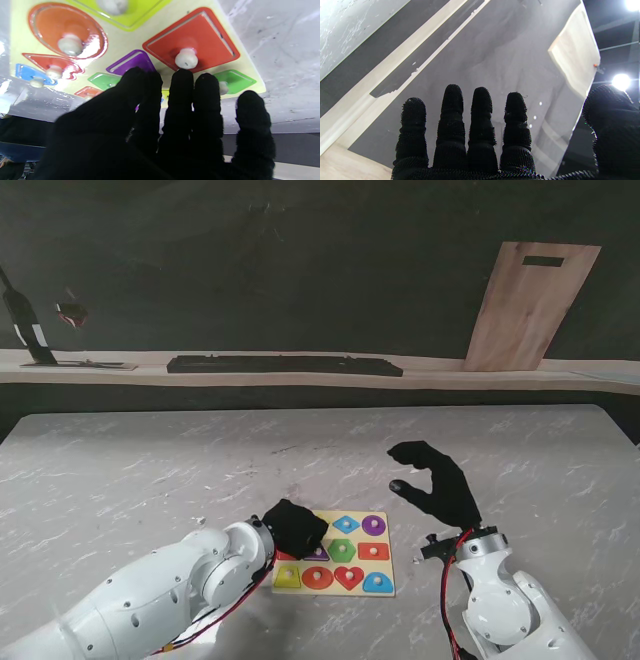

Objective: Fit puzzle pieces into a puzzle board

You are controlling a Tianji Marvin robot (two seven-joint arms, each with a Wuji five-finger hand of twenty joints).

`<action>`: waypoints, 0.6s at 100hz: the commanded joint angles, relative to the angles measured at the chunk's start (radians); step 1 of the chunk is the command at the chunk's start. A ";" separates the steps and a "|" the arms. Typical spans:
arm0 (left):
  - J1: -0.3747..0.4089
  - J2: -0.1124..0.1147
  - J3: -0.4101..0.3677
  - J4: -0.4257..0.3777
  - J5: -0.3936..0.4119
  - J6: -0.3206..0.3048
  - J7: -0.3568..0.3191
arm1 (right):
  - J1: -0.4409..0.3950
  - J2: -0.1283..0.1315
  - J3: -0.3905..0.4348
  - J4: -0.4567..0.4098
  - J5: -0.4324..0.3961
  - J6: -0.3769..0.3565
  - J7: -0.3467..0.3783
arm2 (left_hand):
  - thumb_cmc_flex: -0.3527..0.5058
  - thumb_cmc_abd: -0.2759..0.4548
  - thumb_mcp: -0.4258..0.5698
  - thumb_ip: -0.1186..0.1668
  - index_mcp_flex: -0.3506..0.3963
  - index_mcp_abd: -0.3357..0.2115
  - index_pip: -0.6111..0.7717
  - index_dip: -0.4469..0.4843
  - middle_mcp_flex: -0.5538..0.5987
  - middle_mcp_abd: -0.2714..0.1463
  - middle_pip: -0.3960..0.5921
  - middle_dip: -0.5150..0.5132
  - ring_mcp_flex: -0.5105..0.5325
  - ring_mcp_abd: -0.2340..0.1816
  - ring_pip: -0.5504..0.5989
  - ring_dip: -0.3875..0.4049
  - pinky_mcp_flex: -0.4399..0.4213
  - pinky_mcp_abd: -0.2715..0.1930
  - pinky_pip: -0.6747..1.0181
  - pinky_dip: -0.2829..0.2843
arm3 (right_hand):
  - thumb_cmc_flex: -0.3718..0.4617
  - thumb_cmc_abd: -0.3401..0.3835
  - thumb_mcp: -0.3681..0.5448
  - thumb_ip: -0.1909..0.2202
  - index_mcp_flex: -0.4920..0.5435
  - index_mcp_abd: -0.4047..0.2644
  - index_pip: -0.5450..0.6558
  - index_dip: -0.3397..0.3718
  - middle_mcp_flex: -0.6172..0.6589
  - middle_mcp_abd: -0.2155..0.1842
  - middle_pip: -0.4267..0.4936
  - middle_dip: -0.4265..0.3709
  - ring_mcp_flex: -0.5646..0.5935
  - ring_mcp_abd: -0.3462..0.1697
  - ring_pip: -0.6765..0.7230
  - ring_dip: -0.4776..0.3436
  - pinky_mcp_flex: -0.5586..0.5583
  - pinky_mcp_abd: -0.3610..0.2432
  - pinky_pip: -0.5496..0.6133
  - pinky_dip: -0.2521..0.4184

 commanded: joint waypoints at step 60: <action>-0.019 0.014 0.020 -0.006 0.061 -0.012 -0.008 | -0.007 -0.007 0.001 0.001 0.000 -0.011 -0.005 | -0.025 -0.057 -0.185 -0.006 -0.056 -0.001 0.102 0.109 -0.046 -0.012 0.150 -0.033 0.028 -0.012 0.051 0.038 0.007 -0.132 0.032 0.023 | -0.026 0.018 -0.014 0.008 0.008 -0.030 -0.009 0.007 0.029 0.004 0.004 0.006 0.033 0.005 0.009 0.014 -0.007 0.010 0.001 0.015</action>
